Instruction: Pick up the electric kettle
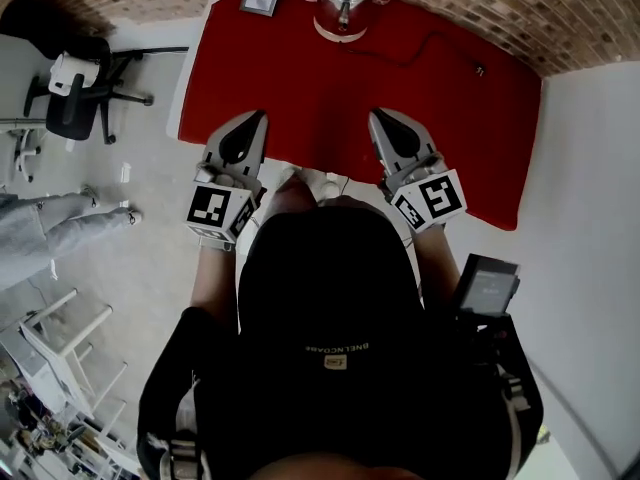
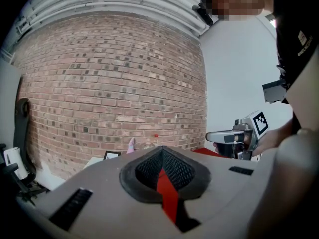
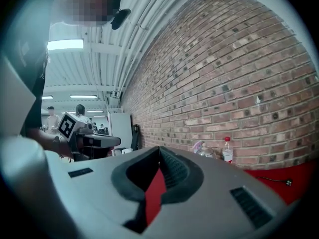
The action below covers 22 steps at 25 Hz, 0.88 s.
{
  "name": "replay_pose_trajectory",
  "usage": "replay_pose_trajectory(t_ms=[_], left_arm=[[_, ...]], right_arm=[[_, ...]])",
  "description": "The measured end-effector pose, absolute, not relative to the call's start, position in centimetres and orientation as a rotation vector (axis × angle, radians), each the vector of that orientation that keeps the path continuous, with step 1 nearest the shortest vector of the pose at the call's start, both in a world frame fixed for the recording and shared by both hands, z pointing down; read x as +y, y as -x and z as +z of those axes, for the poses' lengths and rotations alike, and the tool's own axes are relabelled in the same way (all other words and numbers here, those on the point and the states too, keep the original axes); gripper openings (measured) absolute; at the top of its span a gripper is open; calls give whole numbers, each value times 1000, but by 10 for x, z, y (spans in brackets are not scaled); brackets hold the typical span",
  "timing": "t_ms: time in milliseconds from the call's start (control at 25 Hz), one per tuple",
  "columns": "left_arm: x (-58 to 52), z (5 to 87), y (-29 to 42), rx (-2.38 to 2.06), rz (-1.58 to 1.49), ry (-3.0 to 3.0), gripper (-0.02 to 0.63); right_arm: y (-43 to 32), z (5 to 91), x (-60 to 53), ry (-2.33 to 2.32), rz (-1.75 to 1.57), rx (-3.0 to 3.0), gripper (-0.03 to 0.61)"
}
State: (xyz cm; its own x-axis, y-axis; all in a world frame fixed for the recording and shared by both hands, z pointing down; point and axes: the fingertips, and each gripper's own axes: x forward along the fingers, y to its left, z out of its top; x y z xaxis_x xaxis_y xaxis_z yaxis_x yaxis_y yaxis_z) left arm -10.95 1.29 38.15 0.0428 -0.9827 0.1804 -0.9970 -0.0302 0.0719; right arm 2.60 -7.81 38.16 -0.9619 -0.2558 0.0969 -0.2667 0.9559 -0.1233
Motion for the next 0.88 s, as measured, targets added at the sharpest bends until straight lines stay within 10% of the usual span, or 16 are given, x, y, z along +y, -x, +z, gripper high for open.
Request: replay_pose_trajectory(t_ms=[880], left_arm=[[-113, 375, 162, -1813, 237, -2430, 6]], right_arm=[[-28, 383, -139, -834, 253, -2939, 6]])
